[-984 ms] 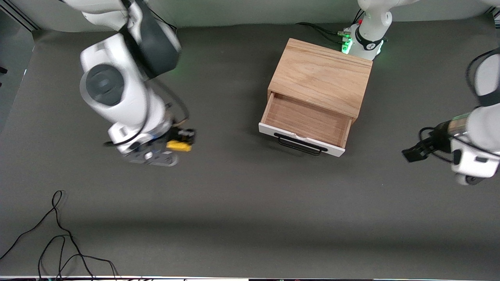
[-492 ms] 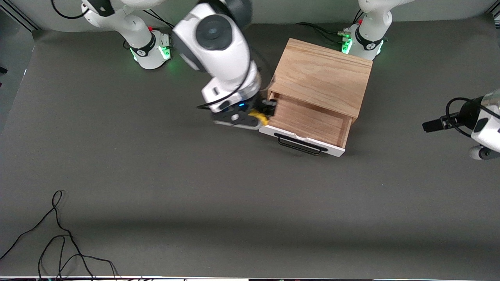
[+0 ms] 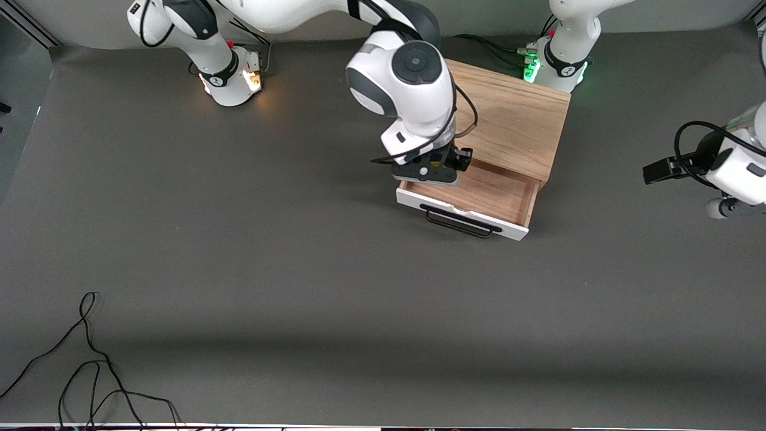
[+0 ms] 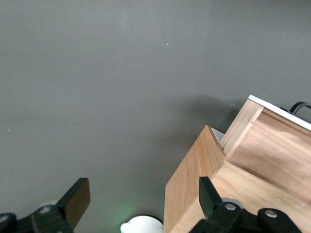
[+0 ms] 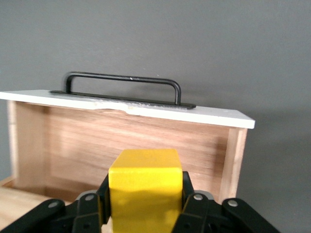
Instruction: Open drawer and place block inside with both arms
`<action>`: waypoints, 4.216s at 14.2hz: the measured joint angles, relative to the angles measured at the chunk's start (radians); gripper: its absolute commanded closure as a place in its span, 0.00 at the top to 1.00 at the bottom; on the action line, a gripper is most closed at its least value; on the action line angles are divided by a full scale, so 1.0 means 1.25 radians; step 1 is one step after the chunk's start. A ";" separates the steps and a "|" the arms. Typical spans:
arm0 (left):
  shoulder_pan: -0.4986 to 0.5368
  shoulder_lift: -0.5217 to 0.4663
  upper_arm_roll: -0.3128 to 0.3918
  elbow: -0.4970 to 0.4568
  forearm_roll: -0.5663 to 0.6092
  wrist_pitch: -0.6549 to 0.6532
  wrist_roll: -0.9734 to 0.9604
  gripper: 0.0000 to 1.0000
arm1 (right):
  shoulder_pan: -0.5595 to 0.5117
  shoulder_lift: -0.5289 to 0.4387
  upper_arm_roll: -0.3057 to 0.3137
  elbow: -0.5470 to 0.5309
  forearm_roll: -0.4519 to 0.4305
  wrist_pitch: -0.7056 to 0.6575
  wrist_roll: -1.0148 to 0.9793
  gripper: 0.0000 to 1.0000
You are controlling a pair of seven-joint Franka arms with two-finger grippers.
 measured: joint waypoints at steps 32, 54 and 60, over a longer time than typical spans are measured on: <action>-0.295 -0.051 0.323 -0.040 -0.040 0.029 0.186 1.00 | 0.059 0.081 -0.004 0.023 -0.078 0.074 0.134 1.00; -0.292 -0.053 0.317 -0.033 -0.040 0.029 0.184 1.00 | -0.600 -0.617 -0.109 -0.478 0.047 -0.186 -0.691 1.00; -0.291 -0.053 0.319 -0.029 -0.040 0.029 0.184 1.00 | -0.743 -0.620 0.042 -0.487 0.000 -0.210 -0.742 1.00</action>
